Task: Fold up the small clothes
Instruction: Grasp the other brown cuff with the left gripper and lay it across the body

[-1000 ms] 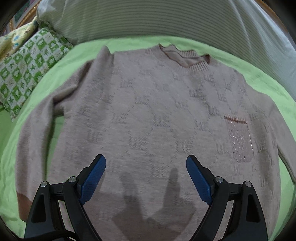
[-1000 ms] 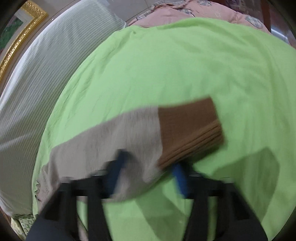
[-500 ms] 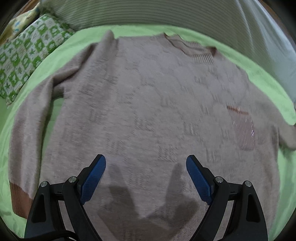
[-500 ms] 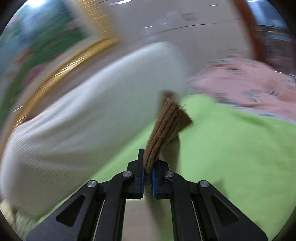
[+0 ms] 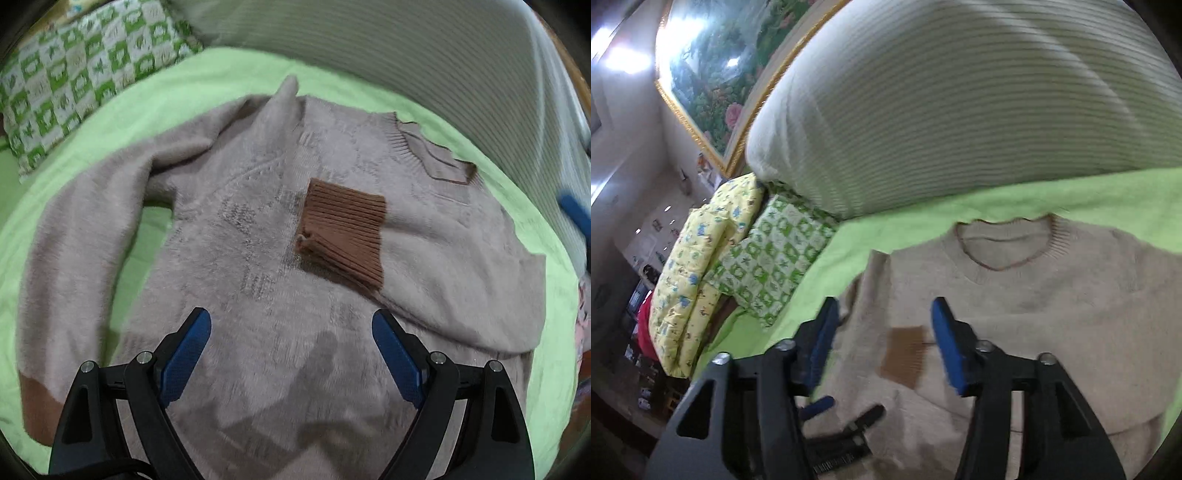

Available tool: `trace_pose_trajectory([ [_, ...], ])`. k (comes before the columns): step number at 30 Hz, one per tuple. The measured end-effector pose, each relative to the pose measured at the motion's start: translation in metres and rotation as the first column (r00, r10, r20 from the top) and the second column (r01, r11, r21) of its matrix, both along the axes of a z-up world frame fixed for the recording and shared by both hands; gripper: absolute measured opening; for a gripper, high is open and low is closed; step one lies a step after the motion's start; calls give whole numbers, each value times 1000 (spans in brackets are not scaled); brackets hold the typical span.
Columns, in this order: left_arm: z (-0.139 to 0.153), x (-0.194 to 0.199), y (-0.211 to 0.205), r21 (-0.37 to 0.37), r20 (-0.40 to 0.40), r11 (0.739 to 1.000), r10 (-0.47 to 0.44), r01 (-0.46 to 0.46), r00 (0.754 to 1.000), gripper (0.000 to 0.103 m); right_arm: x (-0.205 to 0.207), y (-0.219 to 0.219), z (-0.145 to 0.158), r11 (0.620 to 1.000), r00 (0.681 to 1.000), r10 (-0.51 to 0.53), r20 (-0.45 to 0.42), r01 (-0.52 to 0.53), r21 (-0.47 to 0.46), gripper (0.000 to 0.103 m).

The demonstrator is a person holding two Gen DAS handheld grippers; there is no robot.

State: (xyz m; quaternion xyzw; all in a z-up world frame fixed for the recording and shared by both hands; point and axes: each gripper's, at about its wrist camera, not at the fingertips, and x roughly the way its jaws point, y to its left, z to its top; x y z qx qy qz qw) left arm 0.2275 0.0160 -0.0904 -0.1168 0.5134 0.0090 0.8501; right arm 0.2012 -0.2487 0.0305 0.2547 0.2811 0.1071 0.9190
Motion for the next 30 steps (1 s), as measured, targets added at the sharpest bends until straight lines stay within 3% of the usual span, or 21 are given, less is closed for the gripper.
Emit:
trace_pose_trajectory([
  [5,-20,33,-1,-105,-66,993,53,-59,996,91,-18,-75,-27,978,973,-202,-113,207,32,64],
  [9,-22,60,-13,-112,-49,989,92,-97,995,91,-43,-125,-49,923,909,-364,-202,381,51,64],
  [10,-19,66,-17,-126,-31,988,90,-93,995,86,-50,-132,-52,912,897,-386,-213,406,55,64],
  [12,-14,72,-25,-123,8,990,68,-67,998,58,-62,-145,-60,888,870,-432,-237,457,60,64],
  [13,-12,74,-28,-115,14,993,44,-42,999,15,-67,-151,-63,877,858,-451,-245,478,58,64],
  [14,-10,76,-30,-118,9,993,9,-8,1000,8,-68,-152,-64,871,853,-460,-247,487,57,64],
  [19,33,50,4,-117,178,993,54,-33,983,8,-75,-169,-64,851,829,-504,-243,525,27,64],
  [21,28,43,24,-88,172,994,83,-69,982,8,-70,-172,-67,850,825,-509,-245,527,11,64],
  [24,12,39,46,-156,119,983,118,-98,986,8,-55,-174,-78,865,833,-486,-265,503,-6,64],
  [30,10,34,39,-117,128,989,100,-86,987,8,-18,-171,-98,904,848,-419,-323,422,-65,64],
])
